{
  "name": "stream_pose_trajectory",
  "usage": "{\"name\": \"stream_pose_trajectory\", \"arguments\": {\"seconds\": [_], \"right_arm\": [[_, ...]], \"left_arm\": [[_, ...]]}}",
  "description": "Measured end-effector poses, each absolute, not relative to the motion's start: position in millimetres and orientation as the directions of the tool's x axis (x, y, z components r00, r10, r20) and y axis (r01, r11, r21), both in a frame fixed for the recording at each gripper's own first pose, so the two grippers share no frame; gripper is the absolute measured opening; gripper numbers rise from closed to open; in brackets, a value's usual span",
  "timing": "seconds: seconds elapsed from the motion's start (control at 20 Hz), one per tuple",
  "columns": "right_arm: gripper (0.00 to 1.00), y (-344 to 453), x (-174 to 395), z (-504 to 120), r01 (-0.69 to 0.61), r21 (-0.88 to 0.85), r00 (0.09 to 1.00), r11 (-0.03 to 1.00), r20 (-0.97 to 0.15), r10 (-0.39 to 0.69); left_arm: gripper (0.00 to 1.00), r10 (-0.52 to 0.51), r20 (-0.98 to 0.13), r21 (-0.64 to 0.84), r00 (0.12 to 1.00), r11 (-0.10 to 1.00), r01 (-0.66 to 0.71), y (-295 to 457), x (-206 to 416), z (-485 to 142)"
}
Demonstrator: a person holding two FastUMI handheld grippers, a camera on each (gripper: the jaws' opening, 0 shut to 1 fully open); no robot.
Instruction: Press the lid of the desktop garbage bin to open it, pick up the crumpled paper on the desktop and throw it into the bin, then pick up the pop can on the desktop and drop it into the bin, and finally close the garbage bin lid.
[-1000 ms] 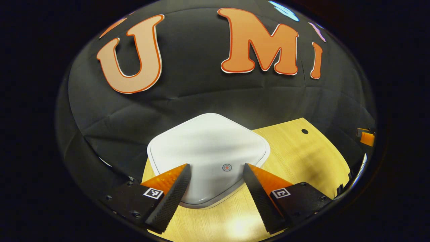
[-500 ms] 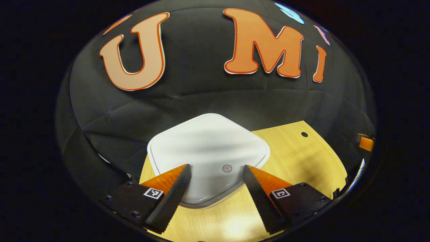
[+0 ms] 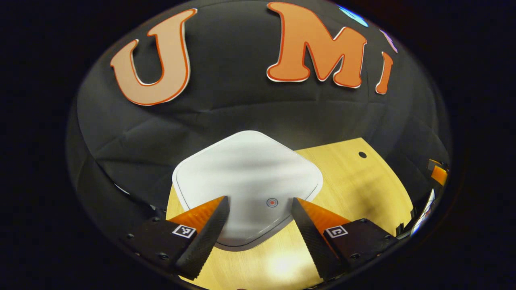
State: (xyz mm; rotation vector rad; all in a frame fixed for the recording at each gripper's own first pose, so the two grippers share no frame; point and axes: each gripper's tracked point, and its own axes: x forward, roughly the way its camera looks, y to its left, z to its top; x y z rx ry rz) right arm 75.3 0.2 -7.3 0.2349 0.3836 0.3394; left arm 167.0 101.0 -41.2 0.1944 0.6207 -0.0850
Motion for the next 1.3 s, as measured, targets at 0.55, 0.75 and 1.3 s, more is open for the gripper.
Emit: {"name": "stream_pose_trajectory", "arguments": {"seconds": [0.55,0.75,1.3], "right_arm": [[0.95,-6.9,77.8,-14.0,-0.259,0.284,0.872,0.923,-0.342,0.35],[0.94,-6.4,80.7,-12.2,-0.259,0.295,0.872,0.92,-0.338,0.354],[0.94,4.0,87.8,-21.3,-0.268,0.301,0.86,0.915,-0.353,0.368]], "left_arm": [[0.98,-0.012,-0.434,0.023,0.901,0.999,0.024,104.3,182.7,24.3],[0.99,0.031,-0.547,0.079,0.837,0.997,0.015,110.3,164.2,-14.8],[0.94,0.133,-0.412,0.4,0.901,0.915,0.047,86.1,164.2,-22.9]]}}
